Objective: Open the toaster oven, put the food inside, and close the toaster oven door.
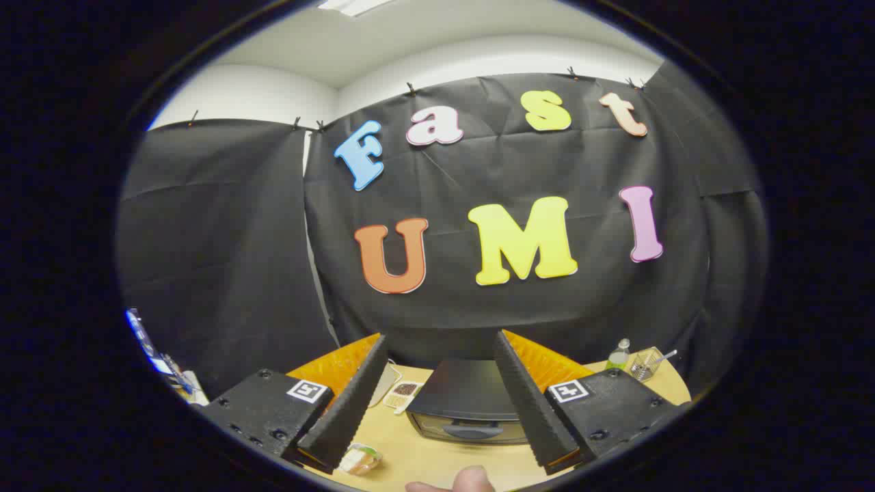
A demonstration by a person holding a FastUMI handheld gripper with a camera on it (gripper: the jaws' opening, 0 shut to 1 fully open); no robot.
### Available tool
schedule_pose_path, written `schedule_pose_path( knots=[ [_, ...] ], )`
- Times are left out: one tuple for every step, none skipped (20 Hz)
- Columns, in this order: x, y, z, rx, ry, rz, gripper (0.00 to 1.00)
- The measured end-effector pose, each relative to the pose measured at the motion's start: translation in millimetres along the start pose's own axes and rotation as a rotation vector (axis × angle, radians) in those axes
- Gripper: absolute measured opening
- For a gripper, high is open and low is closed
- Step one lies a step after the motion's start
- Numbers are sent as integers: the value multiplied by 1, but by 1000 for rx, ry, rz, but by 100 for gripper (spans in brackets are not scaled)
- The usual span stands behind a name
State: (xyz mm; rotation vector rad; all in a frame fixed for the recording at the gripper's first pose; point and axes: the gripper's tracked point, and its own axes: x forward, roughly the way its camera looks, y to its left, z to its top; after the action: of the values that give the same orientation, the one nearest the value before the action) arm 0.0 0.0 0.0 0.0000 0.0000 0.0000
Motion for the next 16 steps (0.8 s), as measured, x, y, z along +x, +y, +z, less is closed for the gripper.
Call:
schedule_pose_path(
  knots=[
    [-1,2,2,-7,-4,5,100],
    [-3,3,4,-12,-10,9,100],
    [-6,4,6,-13,-15,12,100],
    [-9,4,8,-11,-22,14,100],
    [-12,3,11,-12,-29,12,100],
    [-14,1,15,-13,-35,6,100],
    [-15,-2,18,-13,-37,1,100],
    [-18,-4,21,-13,-39,2,100],
    [-19,-6,25,-16,-52,-3,100],
    [-22,-12,27,-20,-58,-16,100],
    [-23,-14,26,-16,-55,-20,100],
    [-23,-15,21,-9,-42,-23,100],
    [-24,-16,19,-3,-34,-26,100],
    [-26,-17,18,0,-25,-27,100],
    [-27,-17,17,5,-23,-29,100],
    [-29,-18,17,7,-23,-31,100]
  ],
)
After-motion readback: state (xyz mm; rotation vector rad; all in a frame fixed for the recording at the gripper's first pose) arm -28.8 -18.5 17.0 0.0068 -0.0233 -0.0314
